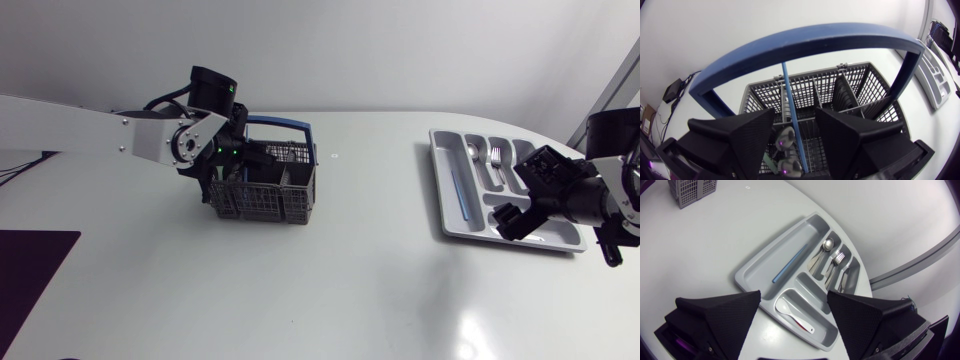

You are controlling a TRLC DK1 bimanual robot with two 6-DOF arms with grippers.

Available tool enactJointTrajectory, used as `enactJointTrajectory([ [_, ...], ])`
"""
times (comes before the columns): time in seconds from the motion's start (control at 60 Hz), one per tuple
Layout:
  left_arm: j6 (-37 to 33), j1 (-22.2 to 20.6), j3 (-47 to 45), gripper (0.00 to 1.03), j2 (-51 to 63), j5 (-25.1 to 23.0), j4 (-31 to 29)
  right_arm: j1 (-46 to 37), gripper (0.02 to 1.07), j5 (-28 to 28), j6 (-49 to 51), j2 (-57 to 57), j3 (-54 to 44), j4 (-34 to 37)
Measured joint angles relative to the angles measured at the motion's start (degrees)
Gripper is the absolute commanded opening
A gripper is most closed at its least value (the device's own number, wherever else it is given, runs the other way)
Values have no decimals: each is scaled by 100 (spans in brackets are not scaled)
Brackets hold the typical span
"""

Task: Unload the cutlery basket into the drawer organizer.

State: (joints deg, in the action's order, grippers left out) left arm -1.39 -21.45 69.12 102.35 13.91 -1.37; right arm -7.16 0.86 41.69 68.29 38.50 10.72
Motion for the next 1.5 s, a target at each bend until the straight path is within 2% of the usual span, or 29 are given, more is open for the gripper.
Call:
enactJointTrajectory([
  [0.283, 142, 0, 203, 32, 160, 120, 48, 236, 98, 92, -131, -37, -111, 26],
  [0.583, 144, 0, 269, 6, 334, 162, 153, 258, 98, 142, -144, -122, -245, 4],
  [0.967, 162, -11, 50, 4, 256, 160, 533, 306, 98, 214, -144, -208, -302, -15],
  [1.333, -323, -160, -1641, 4, -911, 31, 2142, 339, 98, 221, -142, -278, -413, -17],
  [1.5, -498, -315, -2162, 4, -1403, 26, 2667, 494, 98, 243, -149, -402, -455, -17],
])
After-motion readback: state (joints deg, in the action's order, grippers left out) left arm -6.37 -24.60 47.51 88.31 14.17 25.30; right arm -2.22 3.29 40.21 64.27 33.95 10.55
